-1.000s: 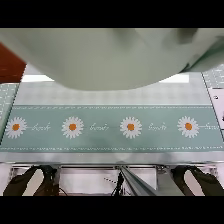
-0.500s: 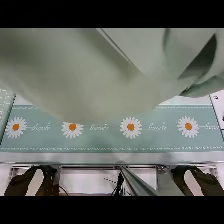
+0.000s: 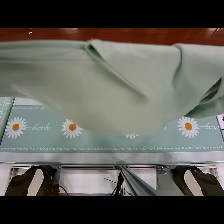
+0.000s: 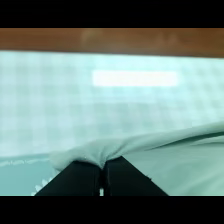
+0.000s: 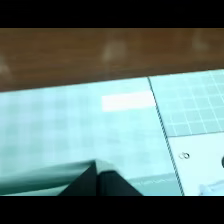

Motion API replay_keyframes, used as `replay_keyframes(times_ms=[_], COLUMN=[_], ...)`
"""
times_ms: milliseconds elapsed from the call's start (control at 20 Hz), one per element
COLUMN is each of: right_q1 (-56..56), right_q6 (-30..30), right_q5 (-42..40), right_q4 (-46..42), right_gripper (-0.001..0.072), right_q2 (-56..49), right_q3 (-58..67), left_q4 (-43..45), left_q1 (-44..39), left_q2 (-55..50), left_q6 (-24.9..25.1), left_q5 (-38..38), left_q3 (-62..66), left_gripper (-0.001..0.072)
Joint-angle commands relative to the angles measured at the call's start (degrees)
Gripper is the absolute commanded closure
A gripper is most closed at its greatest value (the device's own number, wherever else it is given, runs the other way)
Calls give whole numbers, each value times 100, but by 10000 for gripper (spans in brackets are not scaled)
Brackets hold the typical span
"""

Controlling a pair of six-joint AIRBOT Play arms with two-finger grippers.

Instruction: Fold the shirts.

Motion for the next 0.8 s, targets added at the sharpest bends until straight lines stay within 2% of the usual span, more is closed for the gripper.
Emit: replay_keyframes(times_ms=[0,100,250,400,500,650,750], right_q1=[2,2,2,2,2,4,2], right_q6=[-197,-243,-190,-68,-68,-225,-457], right_q5=[938,1563,1558,1569,1567,1513,1285], right_q4=[387,841,955,992,1080,1086,1069], right_gripper=[694,694,695,695,695,694,695], right_q2=[0,24,332,485,553,586,385], right_q3=[0,-2,-13,-175,-883,-2656,-3921], left_q4=[-334,-468,-466,-472,-472,-291,-262], left_q1=[-2,-2,-2,-7,-9,-7,-9], left_q2=[175,367,691,979,1080,1106,1056], left_q6=[-7,-9,-9,-160,-199,205,216], left_q5=[-205,-428,-1154,-1207,-1209,-1145,-605], left_q3=[-398,-433,-437,-638,-1130,-2793,-4262], left_gripper=[682,681,681,682,682,681,681])
